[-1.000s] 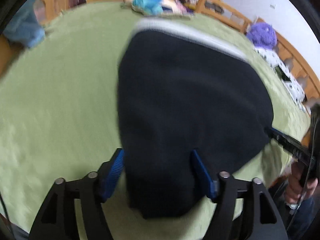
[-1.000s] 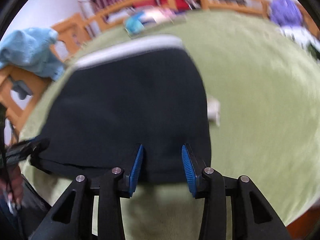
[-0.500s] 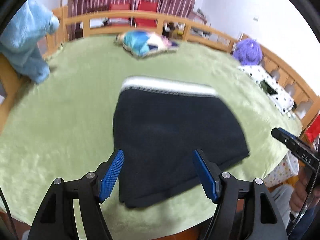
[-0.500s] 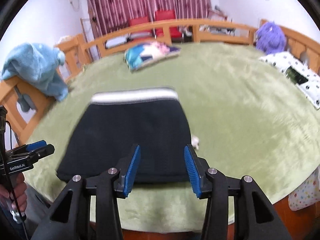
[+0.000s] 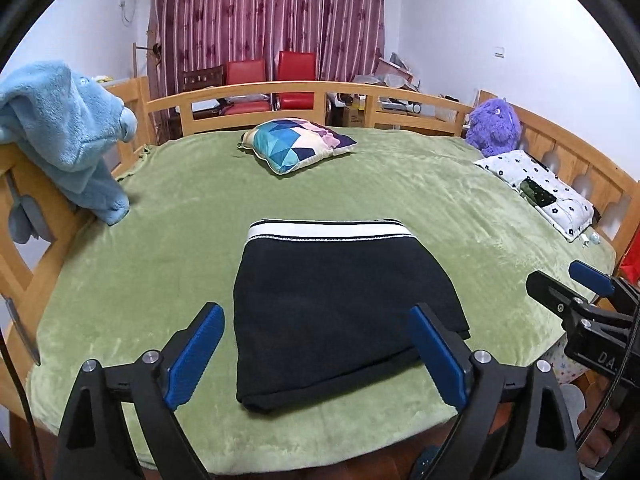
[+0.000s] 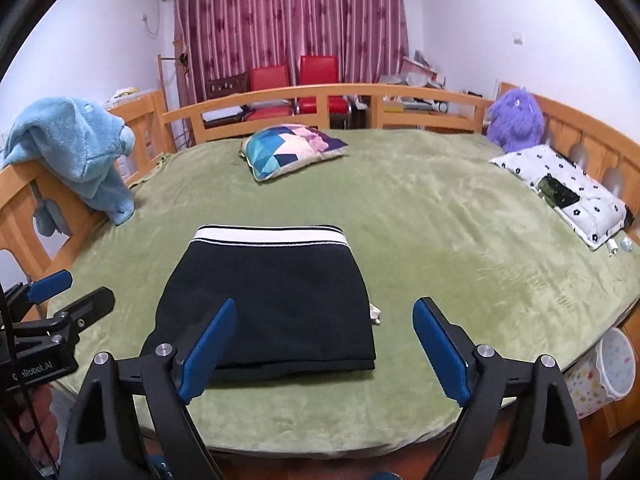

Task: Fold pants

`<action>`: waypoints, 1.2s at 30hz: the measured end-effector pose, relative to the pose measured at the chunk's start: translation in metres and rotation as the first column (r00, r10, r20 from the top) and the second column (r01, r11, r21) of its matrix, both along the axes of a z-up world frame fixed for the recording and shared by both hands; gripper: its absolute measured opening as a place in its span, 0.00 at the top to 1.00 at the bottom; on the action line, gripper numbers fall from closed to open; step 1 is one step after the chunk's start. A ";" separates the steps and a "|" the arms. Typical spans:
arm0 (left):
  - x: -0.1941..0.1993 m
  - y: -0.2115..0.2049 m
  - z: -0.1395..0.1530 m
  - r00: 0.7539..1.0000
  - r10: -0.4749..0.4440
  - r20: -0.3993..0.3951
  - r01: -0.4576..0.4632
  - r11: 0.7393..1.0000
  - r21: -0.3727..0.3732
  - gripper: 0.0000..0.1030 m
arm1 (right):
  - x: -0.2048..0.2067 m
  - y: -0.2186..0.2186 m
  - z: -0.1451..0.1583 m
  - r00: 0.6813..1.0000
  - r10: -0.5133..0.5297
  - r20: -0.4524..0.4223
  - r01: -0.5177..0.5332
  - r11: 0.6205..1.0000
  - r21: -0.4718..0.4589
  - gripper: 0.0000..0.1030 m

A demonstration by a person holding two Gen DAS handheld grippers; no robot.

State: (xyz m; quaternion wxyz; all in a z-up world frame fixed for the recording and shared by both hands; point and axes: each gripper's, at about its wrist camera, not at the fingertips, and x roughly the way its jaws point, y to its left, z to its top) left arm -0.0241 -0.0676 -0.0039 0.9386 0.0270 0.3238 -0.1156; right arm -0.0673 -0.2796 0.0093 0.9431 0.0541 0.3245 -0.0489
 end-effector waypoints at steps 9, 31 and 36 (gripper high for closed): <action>-0.014 -0.006 0.001 1.000 0.011 -0.002 -0.011 1.000 -0.012 0.06 | -0.013 0.001 0.000 1.000 -0.006 -0.005 0.006 1.000 -0.002 0.08; -0.014 -0.003 0.001 1.000 0.023 -0.006 -0.023 0.999 -0.028 0.06 | -0.020 0.001 0.007 1.000 -0.021 0.001 0.021 1.000 -0.007 0.08; -0.016 -0.005 0.003 1.000 0.030 -0.005 -0.030 0.999 -0.028 0.06 | -0.020 0.003 0.008 1.000 -0.021 0.001 0.021 1.000 -0.008 0.08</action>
